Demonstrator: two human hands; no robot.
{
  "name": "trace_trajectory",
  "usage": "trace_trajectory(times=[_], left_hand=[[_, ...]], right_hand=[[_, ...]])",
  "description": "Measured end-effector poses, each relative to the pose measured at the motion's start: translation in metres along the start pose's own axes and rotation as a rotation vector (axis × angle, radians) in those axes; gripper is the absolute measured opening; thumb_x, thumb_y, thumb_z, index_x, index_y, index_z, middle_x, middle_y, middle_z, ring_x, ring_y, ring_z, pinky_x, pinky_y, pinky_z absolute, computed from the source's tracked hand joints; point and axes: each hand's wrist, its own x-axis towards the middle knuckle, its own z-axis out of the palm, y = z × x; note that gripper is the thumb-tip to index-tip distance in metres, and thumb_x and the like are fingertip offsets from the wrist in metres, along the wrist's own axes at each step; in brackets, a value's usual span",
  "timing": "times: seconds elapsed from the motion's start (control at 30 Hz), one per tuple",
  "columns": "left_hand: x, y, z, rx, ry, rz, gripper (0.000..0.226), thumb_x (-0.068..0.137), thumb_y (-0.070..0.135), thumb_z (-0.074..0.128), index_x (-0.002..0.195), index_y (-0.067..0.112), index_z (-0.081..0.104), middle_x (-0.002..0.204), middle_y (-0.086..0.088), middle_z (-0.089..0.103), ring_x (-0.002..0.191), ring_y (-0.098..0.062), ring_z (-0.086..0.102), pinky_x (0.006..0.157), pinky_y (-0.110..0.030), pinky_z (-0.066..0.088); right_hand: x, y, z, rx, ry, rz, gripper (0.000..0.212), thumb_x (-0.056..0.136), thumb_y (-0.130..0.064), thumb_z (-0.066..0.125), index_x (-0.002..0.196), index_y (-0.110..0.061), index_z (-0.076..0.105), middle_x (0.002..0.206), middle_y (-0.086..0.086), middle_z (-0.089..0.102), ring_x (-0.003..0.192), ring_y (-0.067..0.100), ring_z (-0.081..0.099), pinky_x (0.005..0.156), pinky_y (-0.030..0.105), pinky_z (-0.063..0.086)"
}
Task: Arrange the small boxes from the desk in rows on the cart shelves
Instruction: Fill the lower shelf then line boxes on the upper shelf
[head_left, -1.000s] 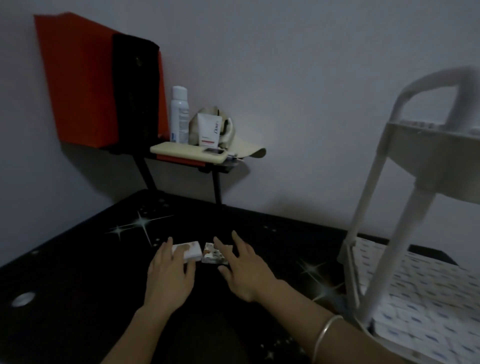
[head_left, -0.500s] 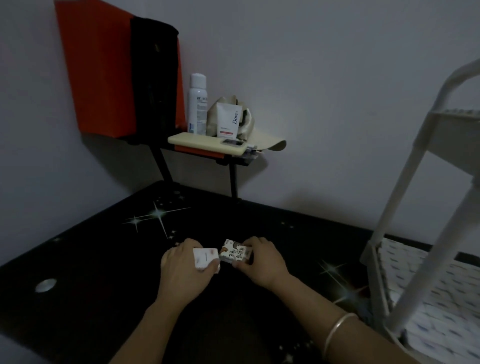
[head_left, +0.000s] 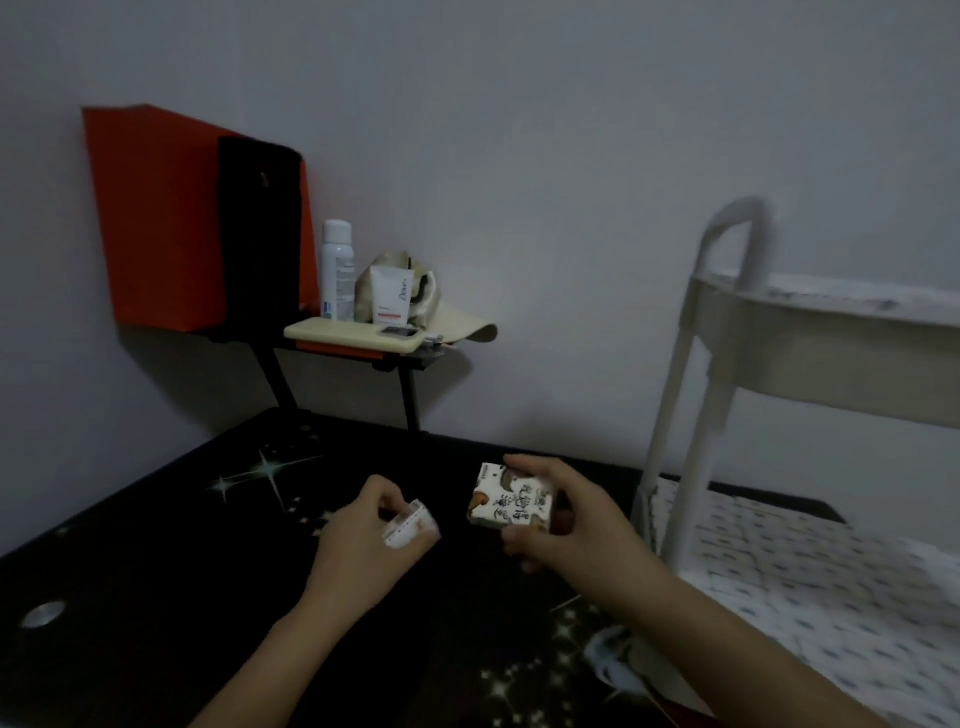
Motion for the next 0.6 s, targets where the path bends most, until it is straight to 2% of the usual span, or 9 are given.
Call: trace_trajectory(times=[0.07, 0.13, 0.23, 0.3, 0.5, 0.6], left_hand=[[0.001, 0.044, -0.003, -0.089, 0.009, 0.086, 0.035, 0.072, 0.038, 0.080, 0.080, 0.029, 0.048, 0.071, 0.007, 0.065, 0.057, -0.004, 0.060, 0.052, -0.028, 0.049], [-0.002, 0.093, -0.008, -0.161, 0.016, 0.191, 0.034, 0.076, 0.038, 0.077, 0.079, 0.026, 0.046, 0.069, 0.003, 0.065, 0.055, -0.009, 0.059, 0.051, -0.033, 0.047], [-0.009, 0.156, -0.012, -0.243, 0.007, 0.346, 0.030, 0.080, 0.031, 0.077, 0.088, 0.029, 0.049, 0.076, 0.008, 0.067, 0.064, -0.004, 0.063, 0.051, -0.016, 0.045], [-0.014, 0.191, -0.011, -0.284, 0.001, 0.433, 0.028, 0.080, 0.026, 0.077, 0.097, 0.032, 0.055, 0.084, 0.011, 0.068, 0.074, -0.001, 0.065, 0.059, -0.011, 0.046], [-0.020, 0.281, 0.007, -0.309, -0.039, 0.728, 0.032, 0.081, 0.012, 0.075, 0.109, 0.024, 0.067, 0.101, 0.016, 0.065, 0.090, 0.001, 0.063, 0.071, -0.005, 0.045], [-0.011, 0.326, 0.019, -0.285, -0.039, 0.878, 0.035, 0.082, 0.010, 0.071, 0.115, 0.022, 0.067, 0.108, 0.014, 0.065, 0.096, 0.003, 0.062, 0.077, -0.005, 0.044]], right_hand=[[-0.021, -0.032, -0.023, 0.057, 0.049, -0.025, 0.051, 0.083, -0.013, 0.074, 0.121, -0.041, 0.057, 0.109, -0.002, 0.063, 0.080, 0.013, 0.068, 0.061, 0.022, 0.054], [-0.043, -0.060, -0.045, 0.102, 0.114, -0.055, 0.036, 0.088, -0.022, 0.067, 0.118, -0.040, 0.060, 0.092, -0.006, 0.068, 0.067, 0.009, 0.066, 0.056, 0.021, 0.051], [-0.067, -0.085, -0.077, 0.094, 0.235, -0.127, 0.027, 0.093, -0.020, 0.060, 0.113, -0.037, 0.066, 0.092, -0.010, 0.070, 0.063, 0.014, 0.066, 0.054, 0.026, 0.053], [-0.082, -0.094, -0.100, 0.065, 0.282, -0.156, 0.030, 0.094, -0.016, 0.058, 0.112, -0.038, 0.067, 0.094, -0.009, 0.070, 0.064, 0.017, 0.066, 0.055, 0.025, 0.052], [-0.124, -0.111, -0.169, -0.020, 0.403, -0.178, 0.037, 0.098, -0.008, 0.049, 0.114, -0.036, 0.067, 0.101, -0.011, 0.064, 0.071, 0.014, 0.064, 0.064, 0.025, 0.054], [-0.141, -0.119, -0.206, -0.082, 0.471, -0.206, 0.040, 0.098, -0.005, 0.047, 0.120, -0.035, 0.063, 0.097, -0.010, 0.065, 0.069, 0.013, 0.063, 0.064, 0.026, 0.055]])
